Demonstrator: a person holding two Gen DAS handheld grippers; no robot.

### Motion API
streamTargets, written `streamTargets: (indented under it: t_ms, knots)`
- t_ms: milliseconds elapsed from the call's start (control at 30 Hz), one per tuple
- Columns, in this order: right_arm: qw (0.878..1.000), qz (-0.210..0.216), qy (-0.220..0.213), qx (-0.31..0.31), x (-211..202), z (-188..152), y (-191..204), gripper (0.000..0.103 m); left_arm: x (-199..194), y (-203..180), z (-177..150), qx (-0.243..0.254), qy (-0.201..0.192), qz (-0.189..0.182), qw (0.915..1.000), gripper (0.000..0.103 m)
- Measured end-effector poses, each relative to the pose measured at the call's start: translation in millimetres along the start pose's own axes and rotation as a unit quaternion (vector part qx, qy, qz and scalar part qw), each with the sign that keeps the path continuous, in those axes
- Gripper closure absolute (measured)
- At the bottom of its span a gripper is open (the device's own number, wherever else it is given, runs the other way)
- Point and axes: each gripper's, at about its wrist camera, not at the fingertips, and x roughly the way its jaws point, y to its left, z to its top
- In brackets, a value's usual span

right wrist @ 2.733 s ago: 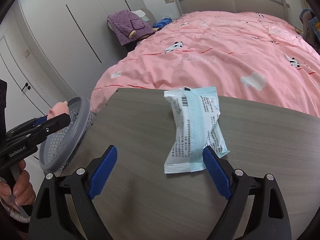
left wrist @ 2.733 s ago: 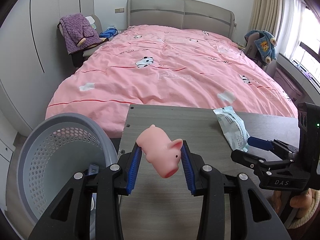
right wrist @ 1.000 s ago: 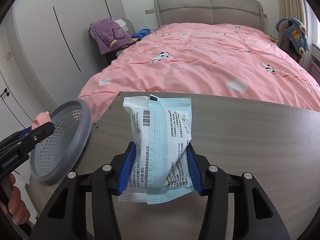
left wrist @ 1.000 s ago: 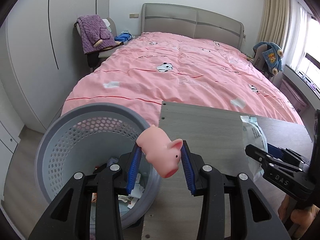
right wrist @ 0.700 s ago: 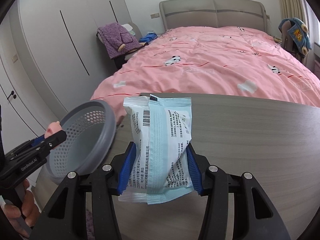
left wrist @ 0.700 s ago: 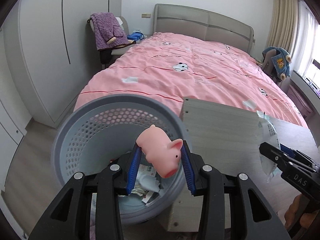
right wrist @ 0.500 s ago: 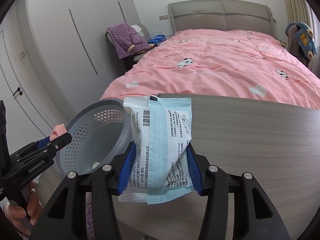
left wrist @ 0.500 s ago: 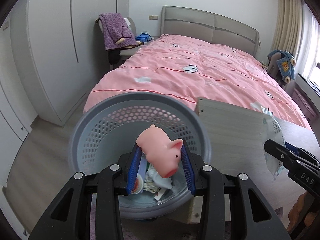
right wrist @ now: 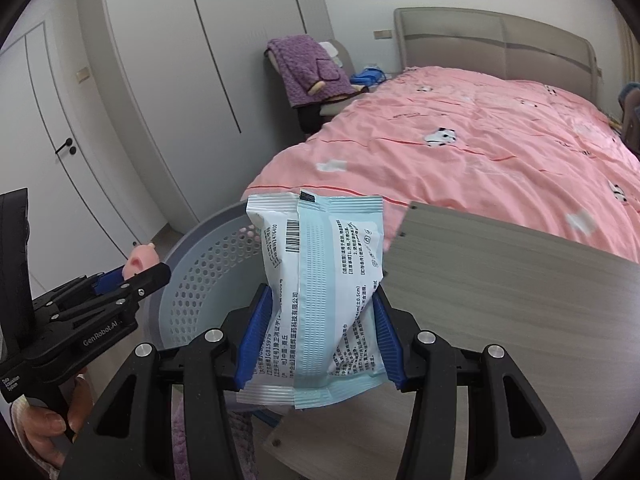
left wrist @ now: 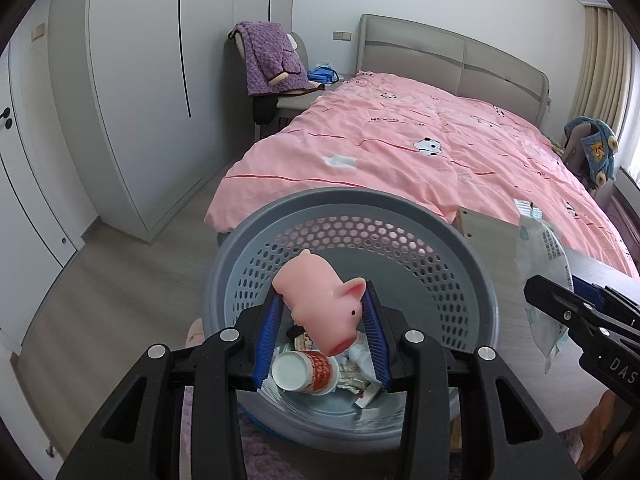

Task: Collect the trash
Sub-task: 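Carry the pig toy and wipes packet over the grey basket with both grippers, then open both grippers to drop the pig toy and wipes packet into the basket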

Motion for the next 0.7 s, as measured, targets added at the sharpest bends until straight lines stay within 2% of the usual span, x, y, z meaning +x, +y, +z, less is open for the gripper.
streamTargets:
  t_ms: [400,700]
  knots:
    - [0.999,0.007,0.025,-0.031,48.8,17.5,20.5,0.054,37.6,5.4,14.0,0.003,0.019,0.001,0.9998,0.065]
    - [0.999,0.015,0.03,-0.03,57.9,20.7,20.8,0.052,43.3,7.1,17.5,0.003,0.022,0.008,0.9997,0.065]
